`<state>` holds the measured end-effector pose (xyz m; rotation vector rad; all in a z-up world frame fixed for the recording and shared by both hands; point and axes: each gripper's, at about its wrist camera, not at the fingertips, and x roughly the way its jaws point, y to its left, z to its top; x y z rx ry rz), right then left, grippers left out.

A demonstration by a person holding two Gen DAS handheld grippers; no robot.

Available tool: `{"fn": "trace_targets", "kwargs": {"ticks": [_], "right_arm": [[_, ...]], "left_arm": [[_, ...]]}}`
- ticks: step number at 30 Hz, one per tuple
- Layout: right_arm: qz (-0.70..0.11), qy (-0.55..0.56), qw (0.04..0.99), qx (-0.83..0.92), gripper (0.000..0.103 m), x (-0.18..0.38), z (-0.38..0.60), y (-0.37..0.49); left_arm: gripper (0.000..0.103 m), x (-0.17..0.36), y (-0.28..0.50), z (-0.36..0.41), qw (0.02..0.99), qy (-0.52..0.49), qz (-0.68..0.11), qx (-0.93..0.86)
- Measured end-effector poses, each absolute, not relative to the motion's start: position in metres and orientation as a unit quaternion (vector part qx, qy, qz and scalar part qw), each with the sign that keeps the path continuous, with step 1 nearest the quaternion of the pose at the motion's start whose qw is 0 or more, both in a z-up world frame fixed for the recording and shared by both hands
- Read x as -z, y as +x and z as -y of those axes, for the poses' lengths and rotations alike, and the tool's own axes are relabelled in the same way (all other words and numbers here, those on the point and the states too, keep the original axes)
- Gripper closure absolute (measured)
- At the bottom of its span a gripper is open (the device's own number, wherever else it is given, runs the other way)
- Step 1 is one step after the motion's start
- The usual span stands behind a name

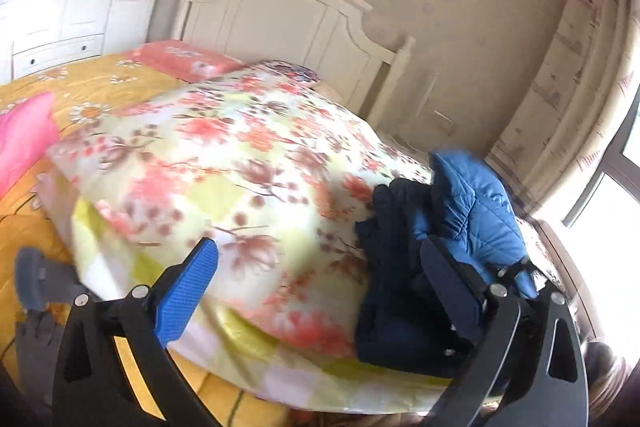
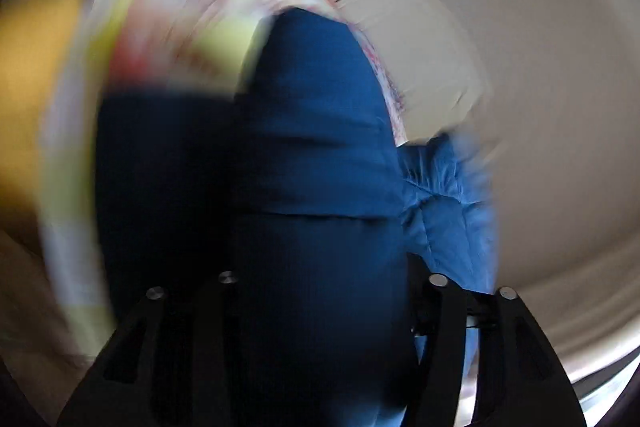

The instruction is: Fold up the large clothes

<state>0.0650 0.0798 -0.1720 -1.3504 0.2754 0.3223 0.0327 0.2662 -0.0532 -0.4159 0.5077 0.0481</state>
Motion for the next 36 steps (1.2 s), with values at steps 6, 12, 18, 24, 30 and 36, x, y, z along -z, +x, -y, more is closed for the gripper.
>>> {"fn": "trace_targets", "kwargs": {"ticks": [6, 12, 18, 24, 30, 36], "right_arm": [[-0.116, -0.588, 0.780, -0.179, 0.044, 0.162, -0.055, 0.057], [-0.078, -0.584, 0.784, -0.195, 0.049, 0.161, -0.042, 0.043], [-0.044, -0.583, 0.781, -0.218, 0.055, 0.155, -0.021, 0.032], [0.001, -0.558, 0.797, -0.230, 0.065, 0.143, 0.001, 0.008], [-0.002, -0.630, 0.745, -0.221, 0.052, 0.167, 0.005, -0.004], [-0.069, -0.465, 0.808, -0.356, 0.046, 0.096, 0.063, -0.031]], "left_arm": [[0.002, 0.049, 0.045, -0.238, 0.949, -0.173, -0.262, 0.029], [0.002, -0.025, 0.113, -0.158, 0.957, -0.064, -0.244, 0.145], [0.002, -0.032, 0.206, -0.073, 0.924, 0.045, -0.326, 0.195], [0.002, 0.008, 0.260, -0.056, 0.903, 0.049, -0.389, 0.174], [0.002, 0.082, 0.274, -0.073, 0.896, 0.045, -0.413, 0.156], [0.002, 0.099, 0.263, -0.101, 0.911, -0.006, -0.387, 0.143]]}}
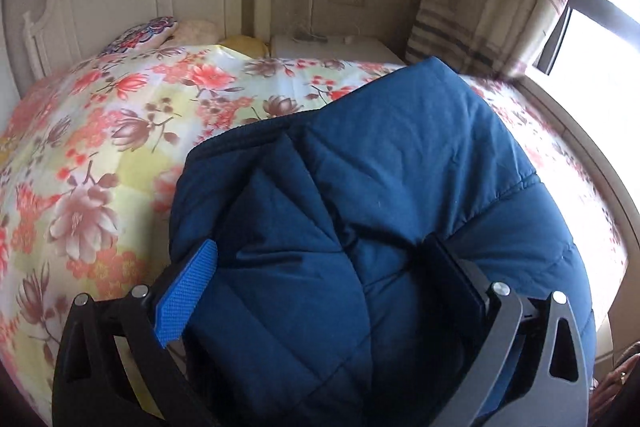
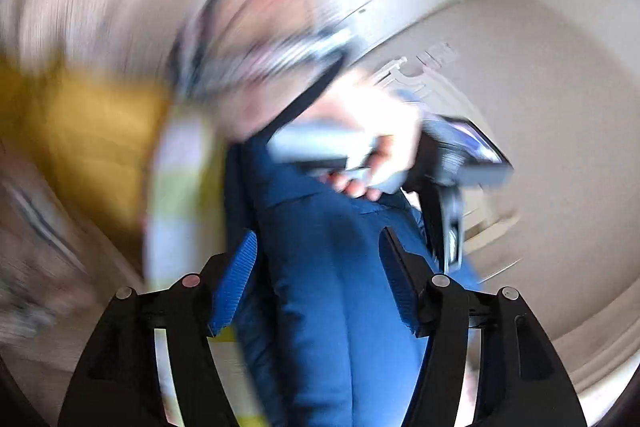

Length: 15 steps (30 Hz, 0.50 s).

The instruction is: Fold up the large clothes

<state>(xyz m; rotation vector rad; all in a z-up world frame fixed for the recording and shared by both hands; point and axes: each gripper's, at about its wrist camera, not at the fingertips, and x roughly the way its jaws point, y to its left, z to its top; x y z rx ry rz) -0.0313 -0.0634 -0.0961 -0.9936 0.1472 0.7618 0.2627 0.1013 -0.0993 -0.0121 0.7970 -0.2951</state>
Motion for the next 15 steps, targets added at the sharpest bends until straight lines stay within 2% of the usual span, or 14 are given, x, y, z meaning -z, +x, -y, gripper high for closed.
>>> {"fn": "trace_targets", "kwargs": {"ticks": [3, 4, 6, 7, 9, 11, 15], "right_arm": [[-0.103, -0.345, 0.856, -0.372, 0.047, 0.053, 0.098, -0.017], [-0.119, -0.303, 0.872, -0.365, 0.050, 0.041, 0.108, -0.005], [-0.144, -0.252, 0.888, -0.357, 0.051, 0.030, 0.114, 0.013], [-0.169, -0.245, 0.887, -0.352, 0.051, 0.036, 0.113, 0.023], [-0.230, -0.306, 0.855, -0.350, 0.050, 0.069, 0.085, 0.034], [-0.184, -0.346, 0.856, -0.336, 0.050, 0.090, 0.072, 0.020], [-0.223, -0.320, 0.840, -0.377, 0.051, 0.069, 0.081, 0.032]], "left_arm": [[0.002, 0.101, 0.260, -0.103, 0.917, -0.013, -0.374, 0.141], [0.002, 0.100, 0.259, -0.103, 0.918, -0.016, -0.370, 0.140], [0.002, 0.100, 0.259, -0.105, 0.920, -0.021, -0.364, 0.141], [0.002, 0.101, 0.259, -0.107, 0.921, -0.026, -0.362, 0.142], [0.002, 0.101, 0.260, -0.112, 0.920, -0.037, -0.360, 0.147], [0.002, 0.104, 0.258, -0.116, 0.921, -0.045, -0.356, 0.152], [0.002, 0.104, 0.255, -0.116, 0.923, -0.045, -0.351, 0.148]]}}
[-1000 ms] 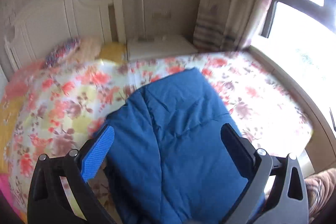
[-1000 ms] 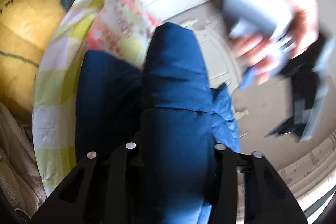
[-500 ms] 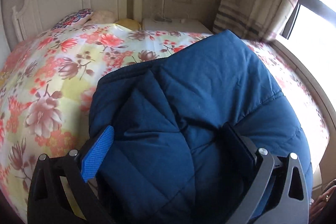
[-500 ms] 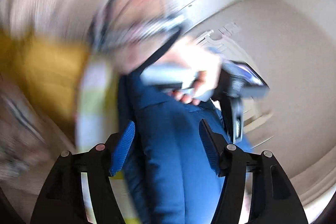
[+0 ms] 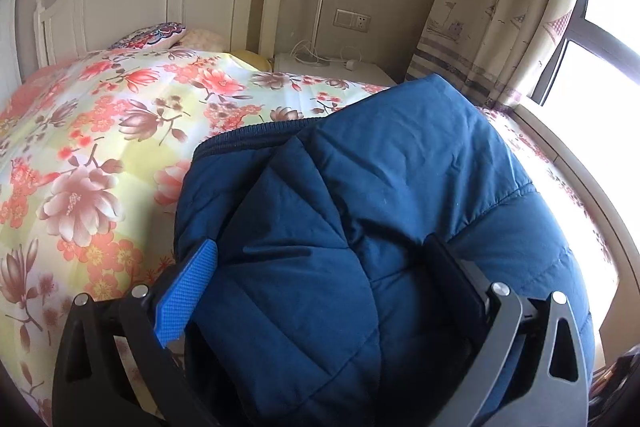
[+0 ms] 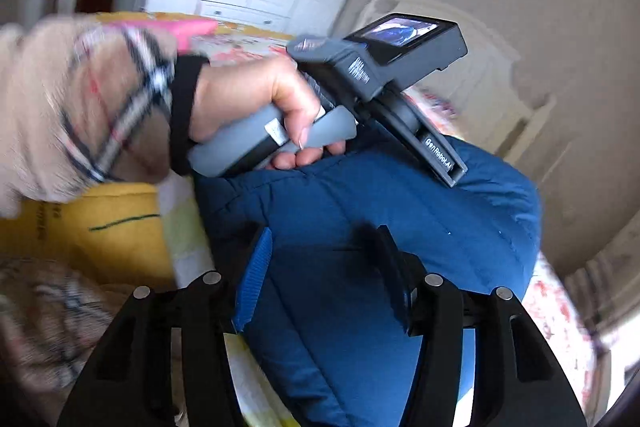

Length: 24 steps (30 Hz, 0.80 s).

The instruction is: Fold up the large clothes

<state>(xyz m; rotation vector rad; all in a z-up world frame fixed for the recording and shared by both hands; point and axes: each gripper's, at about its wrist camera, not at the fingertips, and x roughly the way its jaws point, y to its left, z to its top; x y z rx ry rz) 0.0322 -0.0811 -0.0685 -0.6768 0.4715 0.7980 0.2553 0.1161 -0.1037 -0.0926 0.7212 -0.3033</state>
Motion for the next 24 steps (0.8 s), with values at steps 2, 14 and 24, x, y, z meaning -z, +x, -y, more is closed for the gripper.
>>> {"fn": "trace_targets", "kwargs": {"ticks": [2, 14, 24], "right_arm": [[-0.212, -0.287, 0.862, -0.360, 0.051, 0.042, 0.103, 0.048], [-0.307, -0.106, 0.906, -0.270, 0.053, 0.026, 0.162, 0.271], [-0.354, -0.141, 0.888, -0.256, 0.053, 0.028, 0.152, 0.306]], "left_arm": [[0.002, 0.103, 0.254, -0.115, 0.925, -0.042, -0.350, 0.145], [0.002, 0.100, 0.248, -0.120, 0.936, -0.039, -0.331, 0.114], [0.002, 0.107, 0.253, -0.135, 0.929, -0.077, -0.346, 0.107]]}}
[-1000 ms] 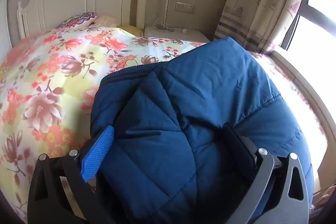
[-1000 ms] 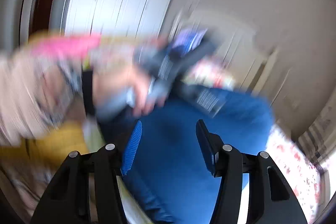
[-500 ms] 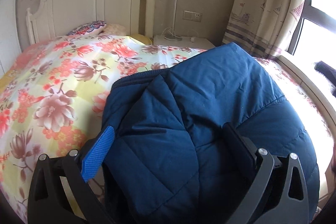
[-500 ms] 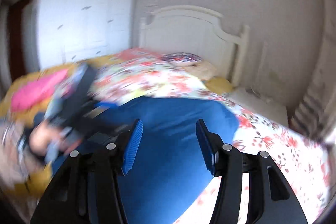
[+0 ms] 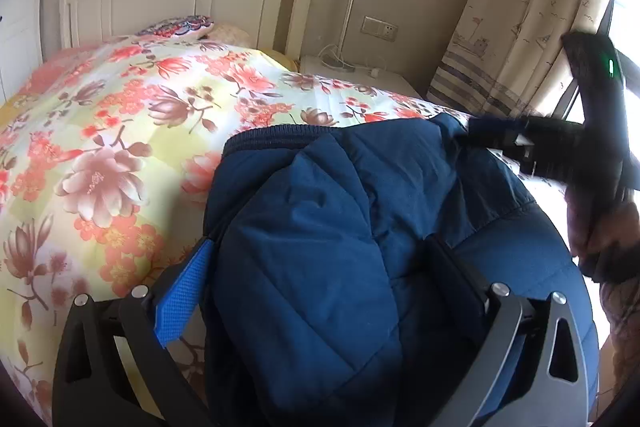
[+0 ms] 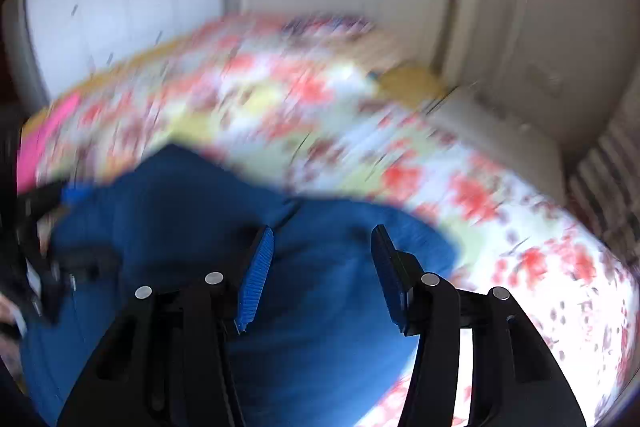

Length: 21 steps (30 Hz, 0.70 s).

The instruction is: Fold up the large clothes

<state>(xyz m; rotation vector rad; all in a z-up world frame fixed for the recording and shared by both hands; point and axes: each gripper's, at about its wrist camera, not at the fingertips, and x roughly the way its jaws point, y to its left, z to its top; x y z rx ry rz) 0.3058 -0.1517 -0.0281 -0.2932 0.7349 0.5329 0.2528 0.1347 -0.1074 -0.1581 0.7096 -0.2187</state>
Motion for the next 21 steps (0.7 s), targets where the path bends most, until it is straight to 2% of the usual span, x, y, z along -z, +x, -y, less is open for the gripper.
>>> {"fn": "trace_targets", "kwargs": {"ticks": [2, 5, 6, 8, 11, 13, 16, 18, 19, 21], "right_arm": [[-0.343, -0.094, 0.903, -0.243, 0.053, 0.025, 0.169, 0.320], [-0.416, -0.096, 0.864, -0.268, 0.053, 0.072, 0.165, 0.346], [-0.406, -0.085, 0.868, -0.272, 0.052, 0.077, 0.166, 0.347], [-0.418, -0.086, 0.866, -0.261, 0.053, 0.074, 0.163, 0.351], [-0.425, -0.155, 0.859, -0.238, 0.053, 0.057, 0.148, 0.350], [-0.400, -0.160, 0.875, -0.221, 0.053, 0.039, 0.146, 0.346], [-0.351, -0.110, 0.897, -0.246, 0.053, 0.017, 0.147, 0.335], [-0.400, -0.157, 0.863, -0.264, 0.052, 0.046, 0.126, 0.338], [-0.409, -0.220, 0.848, -0.257, 0.052, 0.068, 0.112, 0.335], [-0.404, -0.246, 0.846, -0.246, 0.052, 0.067, 0.105, 0.332]], "left_arm": [[0.002, 0.107, 0.250, -0.135, 0.932, -0.077, -0.340, 0.096], [0.002, 0.107, 0.250, -0.138, 0.933, -0.082, -0.340, 0.089], [0.002, 0.109, 0.252, -0.139, 0.931, -0.086, -0.345, 0.088], [0.002, 0.110, 0.255, -0.143, 0.927, -0.098, -0.350, 0.095], [0.002, 0.112, 0.254, -0.145, 0.925, -0.106, -0.350, 0.099], [0.002, 0.111, 0.253, -0.144, 0.927, -0.103, -0.348, 0.093], [0.002, 0.111, 0.251, -0.144, 0.929, -0.100, -0.344, 0.087], [0.002, 0.110, 0.250, -0.144, 0.930, -0.099, -0.343, 0.082], [0.002, 0.110, 0.250, -0.144, 0.931, -0.096, -0.345, 0.077], [0.002, 0.109, 0.252, -0.144, 0.928, -0.091, -0.354, 0.076]]}}
